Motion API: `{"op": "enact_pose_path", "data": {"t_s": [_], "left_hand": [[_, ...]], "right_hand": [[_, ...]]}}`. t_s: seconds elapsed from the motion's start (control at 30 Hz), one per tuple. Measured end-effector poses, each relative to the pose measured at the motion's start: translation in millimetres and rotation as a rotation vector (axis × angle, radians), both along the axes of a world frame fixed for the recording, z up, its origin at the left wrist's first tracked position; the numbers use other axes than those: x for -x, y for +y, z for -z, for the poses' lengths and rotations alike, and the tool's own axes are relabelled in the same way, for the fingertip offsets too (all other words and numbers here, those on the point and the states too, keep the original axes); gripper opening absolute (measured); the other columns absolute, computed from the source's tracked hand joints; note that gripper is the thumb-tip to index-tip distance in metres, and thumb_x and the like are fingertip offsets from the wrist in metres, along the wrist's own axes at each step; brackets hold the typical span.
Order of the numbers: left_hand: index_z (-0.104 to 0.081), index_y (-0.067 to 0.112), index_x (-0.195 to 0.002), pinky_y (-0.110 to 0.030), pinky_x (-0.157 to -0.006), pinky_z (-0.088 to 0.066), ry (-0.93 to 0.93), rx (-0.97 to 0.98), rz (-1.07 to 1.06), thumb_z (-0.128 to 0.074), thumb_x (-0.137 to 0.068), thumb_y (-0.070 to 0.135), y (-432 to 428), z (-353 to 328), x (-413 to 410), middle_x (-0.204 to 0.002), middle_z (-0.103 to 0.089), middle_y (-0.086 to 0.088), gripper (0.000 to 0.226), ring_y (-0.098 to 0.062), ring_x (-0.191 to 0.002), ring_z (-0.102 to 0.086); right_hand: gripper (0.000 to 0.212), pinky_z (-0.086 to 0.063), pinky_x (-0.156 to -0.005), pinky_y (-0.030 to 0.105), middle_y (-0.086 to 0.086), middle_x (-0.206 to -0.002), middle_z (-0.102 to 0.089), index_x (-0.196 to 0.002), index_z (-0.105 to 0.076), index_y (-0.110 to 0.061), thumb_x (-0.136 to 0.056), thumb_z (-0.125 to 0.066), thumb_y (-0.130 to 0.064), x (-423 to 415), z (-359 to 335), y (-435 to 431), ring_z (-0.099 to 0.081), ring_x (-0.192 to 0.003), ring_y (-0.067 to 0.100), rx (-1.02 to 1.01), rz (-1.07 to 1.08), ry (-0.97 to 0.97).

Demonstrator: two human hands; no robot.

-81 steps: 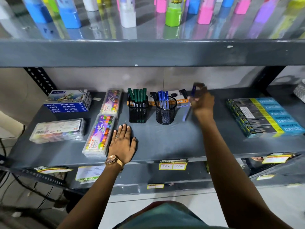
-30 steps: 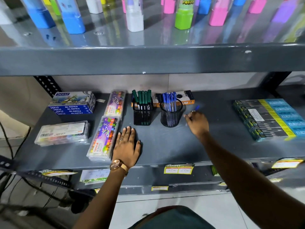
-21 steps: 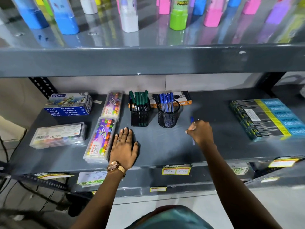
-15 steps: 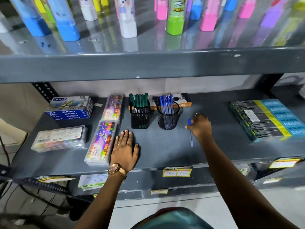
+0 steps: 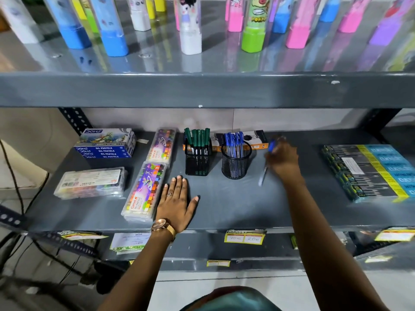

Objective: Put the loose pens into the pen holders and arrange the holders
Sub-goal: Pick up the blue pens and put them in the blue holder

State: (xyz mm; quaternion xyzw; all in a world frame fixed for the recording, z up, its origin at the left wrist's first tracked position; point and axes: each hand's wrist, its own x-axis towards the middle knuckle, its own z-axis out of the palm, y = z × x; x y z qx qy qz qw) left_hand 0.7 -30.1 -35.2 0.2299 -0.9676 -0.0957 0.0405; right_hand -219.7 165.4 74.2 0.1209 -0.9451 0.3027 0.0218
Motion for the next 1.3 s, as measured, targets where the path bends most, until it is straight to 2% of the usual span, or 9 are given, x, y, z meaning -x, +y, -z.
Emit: {"op": "enact_pose_path", "data": {"t_s": [0.13,0.23,0.3,0.37,0.53,0.67,0.97,1.13,1.3], "left_hand": [[0.001,0.014,-0.149,-0.033,-0.117,0.011,-0.027,0.021,-0.005,-0.005,-0.088,0.059,0.6,2.5,1.5,-0.160,0.001,-0.005,0.076,-0.018,-0.147,0.007],[-0.001,0.013,-0.149,-0.034,-0.118,0.009,-0.011,0.017,-0.004,-0.010,-0.091,0.058,0.1,2.6,1.5,-0.160,0.000,-0.005,0.074,-0.019,-0.147,0.005],[-0.001,0.013,-0.149,-0.034,-0.118,0.009,-0.005,0.010,-0.005,-0.014,-0.093,0.057,-0.4,1.9,1.6,-0.160,-0.001,-0.006,0.072,-0.019,-0.147,0.005],[-0.001,0.013,-0.149,-0.033,-0.118,0.010,-0.006,0.019,-0.008,-0.014,-0.093,0.057,0.0,1.4,1.2,-0.160,-0.001,-0.006,0.073,-0.019,-0.147,0.005],[-0.002,0.013,-0.149,-0.034,-0.118,0.009,0.001,0.012,-0.004,-0.015,-0.093,0.058,0.4,2.1,0.6,-0.160,-0.002,-0.005,0.073,-0.019,-0.147,0.004],[-0.003,0.014,-0.149,-0.034,-0.118,0.009,0.023,0.003,-0.001,-0.017,-0.093,0.058,0.6,3.4,0.5,-0.160,-0.003,-0.005,0.073,-0.019,-0.147,0.004],[-0.004,0.014,-0.149,-0.033,-0.118,0.008,0.028,-0.008,-0.018,-0.018,-0.093,0.057,2.4,1.4,1.0,-0.160,-0.004,-0.005,0.073,-0.019,-0.148,0.003],[-0.006,0.010,-0.149,-0.037,-0.121,0.003,-0.011,-0.108,-0.033,-0.027,-0.093,0.056,1.2,-8.9,7.6,-0.160,-0.005,-0.008,0.076,-0.021,-0.148,0.001],[0.002,0.005,-0.148,-0.040,-0.121,-0.011,0.301,-0.488,-0.142,-0.057,-0.084,0.051,8.0,-29.9,35.1,-0.159,-0.007,-0.016,0.099,-0.028,-0.147,-0.006]], "right_hand": [[0.035,-0.056,-0.069,0.032,0.022,-0.106,-0.067,-0.120,-0.055,-0.001,-0.085,-0.062,0.000,-0.8,-37.4,-14.9,-0.071,-0.078,0.034,0.424,-0.151,0.270],[0.021,-0.055,-0.055,0.014,0.027,-0.109,-0.059,-0.108,-0.056,0.008,-0.089,-0.061,0.000,-1.4,-40.6,-32.5,-0.070,-0.071,0.032,0.537,-0.254,0.389],[0.024,-0.060,-0.060,0.023,0.024,-0.110,-0.059,-0.114,-0.055,0.003,-0.091,-0.059,0.000,-1.4,-33.6,-45.5,-0.070,-0.074,0.031,0.552,-0.296,0.351],[0.036,-0.061,-0.070,0.034,0.019,-0.115,-0.060,-0.127,-0.053,-0.004,-0.091,-0.058,0.000,-2.5,-23.1,-53.8,-0.070,-0.076,0.030,0.457,-0.343,0.313],[0.052,-0.059,-0.084,0.040,0.014,-0.118,-0.066,-0.138,-0.050,-0.018,-0.088,-0.060,-0.003,-10.5,7.0,-54.2,-0.070,-0.087,0.031,0.001,-0.373,0.306],[0.046,-0.050,-0.085,0.038,0.014,-0.107,-0.071,-0.134,-0.055,-0.018,-0.089,-0.062,-0.015,-19.6,14.6,-54.6,-0.060,-0.106,0.035,-0.088,-0.343,0.345],[0.051,-0.042,-0.099,0.044,0.013,-0.136,-0.050,-0.140,-0.048,-0.023,-0.094,-0.052,-0.043,-17.6,20.7,-55.1,-0.041,-0.126,0.039,-0.240,-0.233,0.349],[0.077,-0.040,-0.106,0.048,0.016,-0.147,-0.038,-0.152,-0.020,-0.021,-0.091,-0.050,-0.055,-23.4,26.0,-47.9,-0.036,-0.128,0.040,0.011,-0.165,0.221],[0.103,-0.029,-0.115,0.050,0.019,-0.154,-0.028,-0.153,-0.011,-0.011,-0.075,-0.075,-0.030,-45.1,55.3,-40.8,-0.028,-0.140,0.040,0.359,-0.059,-0.080]]}}
